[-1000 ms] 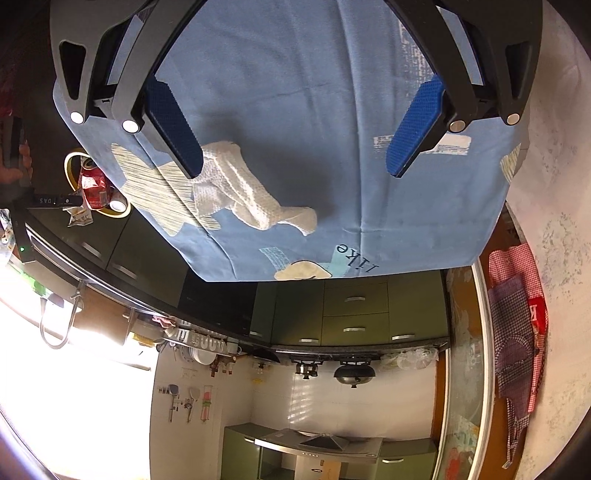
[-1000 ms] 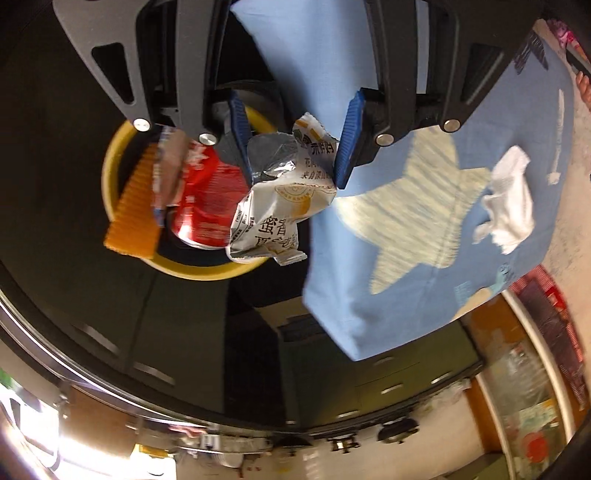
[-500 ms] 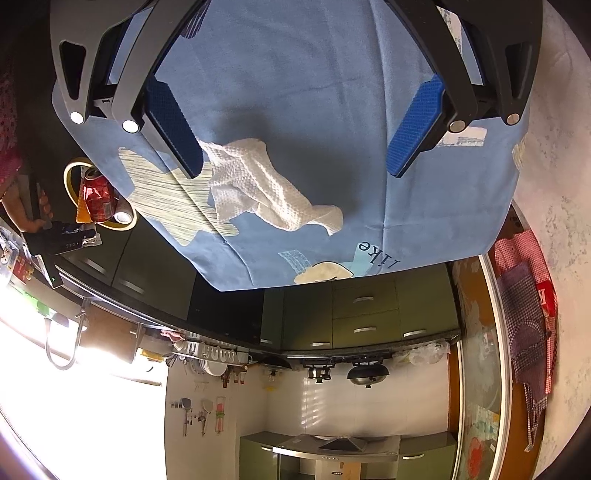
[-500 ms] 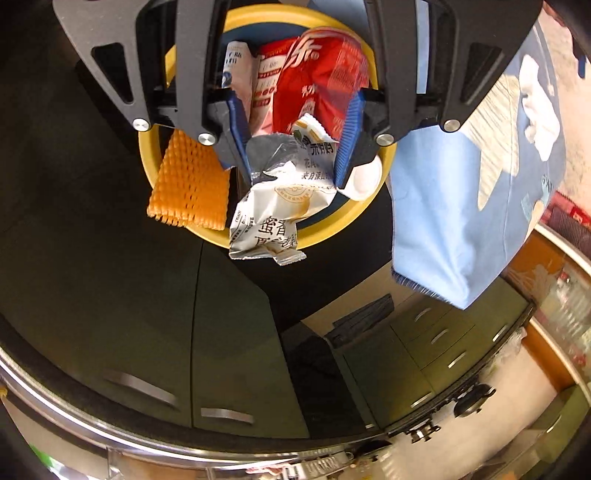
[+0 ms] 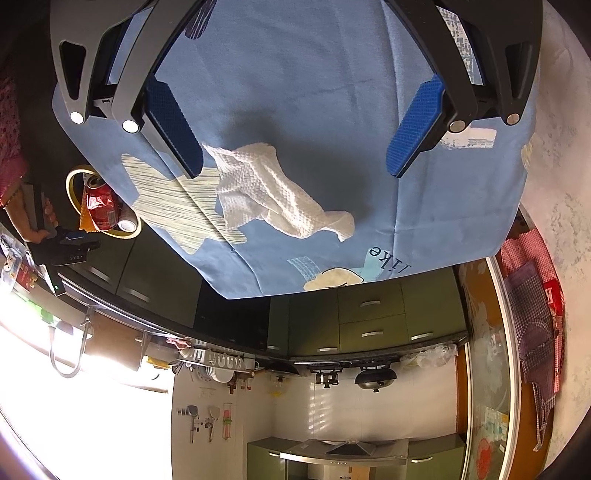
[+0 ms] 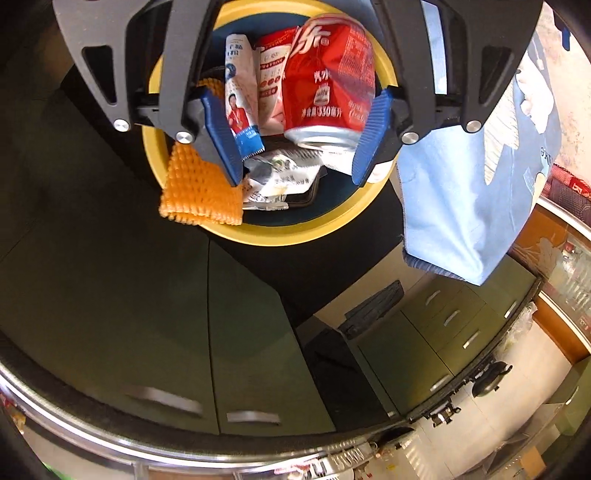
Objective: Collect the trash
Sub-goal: 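Lower the left gripper onto the white paper towel and grasp it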
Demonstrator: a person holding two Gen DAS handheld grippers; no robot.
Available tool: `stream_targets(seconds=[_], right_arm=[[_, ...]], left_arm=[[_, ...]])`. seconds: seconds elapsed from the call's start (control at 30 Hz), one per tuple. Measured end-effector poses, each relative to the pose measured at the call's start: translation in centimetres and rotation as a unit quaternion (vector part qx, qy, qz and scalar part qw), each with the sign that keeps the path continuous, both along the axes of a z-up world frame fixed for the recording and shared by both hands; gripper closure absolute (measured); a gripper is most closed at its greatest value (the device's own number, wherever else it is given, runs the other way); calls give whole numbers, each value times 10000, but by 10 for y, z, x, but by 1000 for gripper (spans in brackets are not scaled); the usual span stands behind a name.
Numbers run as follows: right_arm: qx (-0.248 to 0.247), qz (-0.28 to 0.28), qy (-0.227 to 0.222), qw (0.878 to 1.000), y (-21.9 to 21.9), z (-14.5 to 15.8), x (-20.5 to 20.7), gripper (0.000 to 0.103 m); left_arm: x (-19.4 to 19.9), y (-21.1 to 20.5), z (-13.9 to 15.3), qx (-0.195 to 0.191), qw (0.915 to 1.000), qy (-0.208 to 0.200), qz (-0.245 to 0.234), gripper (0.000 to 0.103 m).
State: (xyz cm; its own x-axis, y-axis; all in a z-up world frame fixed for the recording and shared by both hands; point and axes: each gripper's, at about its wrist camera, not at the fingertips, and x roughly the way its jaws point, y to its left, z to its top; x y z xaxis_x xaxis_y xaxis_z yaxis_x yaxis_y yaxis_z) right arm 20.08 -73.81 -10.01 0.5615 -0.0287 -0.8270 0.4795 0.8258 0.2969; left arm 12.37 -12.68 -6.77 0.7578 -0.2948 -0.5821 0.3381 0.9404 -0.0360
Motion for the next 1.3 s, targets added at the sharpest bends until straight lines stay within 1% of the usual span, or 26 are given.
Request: stream_targets(seconds=[0.17,0.27,0.37,0.43,0.57,0.67,0.73,0.83,1.0,1.1,1.2,1.3], right_arm=[[-182,247,-503,9983,34,27,-42,41],[-280,506,-726,9957,64,34,-70,39],[-273,791,-851,9928,95,31,-98,37],[-228,935,-873,9915,111,26,-109,37],[-215,1075,-916,9897,134,18,-127,37],[-28,1146,-986,9885,141,14,-133,37],[5,1181,-964,9883,142,11,-133,37],[-14,1214,-918,9883,145,8,-132,37],[17,1277,-929,9875,148,4,-132,36],[28,1294,-920,9873,148,3,-132,36],[42,1317,-893,9873,149,1,-130,36],[62,1339,-891,9870,149,-1,-130,36]], left_arm=[[3,-7,-2,12,9999,55,-146,5],[7,-16,-5,13,9994,155,-301,5],[15,-31,-8,166,9985,265,-448,5],[24,-40,-11,226,9977,394,-510,5],[52,-54,-21,329,9964,695,-368,5],[75,-60,-33,269,9944,992,-245,5],[89,-62,-42,299,9933,1115,-113,5],[106,-65,-53,480,9920,1156,140,5],[130,-63,-69,491,9883,1391,386,5],[137,-62,-73,479,9880,1400,436,5],[141,-62,-74,546,9881,1351,502,12],[144,-62,-76,556,9876,1380,511,26]])
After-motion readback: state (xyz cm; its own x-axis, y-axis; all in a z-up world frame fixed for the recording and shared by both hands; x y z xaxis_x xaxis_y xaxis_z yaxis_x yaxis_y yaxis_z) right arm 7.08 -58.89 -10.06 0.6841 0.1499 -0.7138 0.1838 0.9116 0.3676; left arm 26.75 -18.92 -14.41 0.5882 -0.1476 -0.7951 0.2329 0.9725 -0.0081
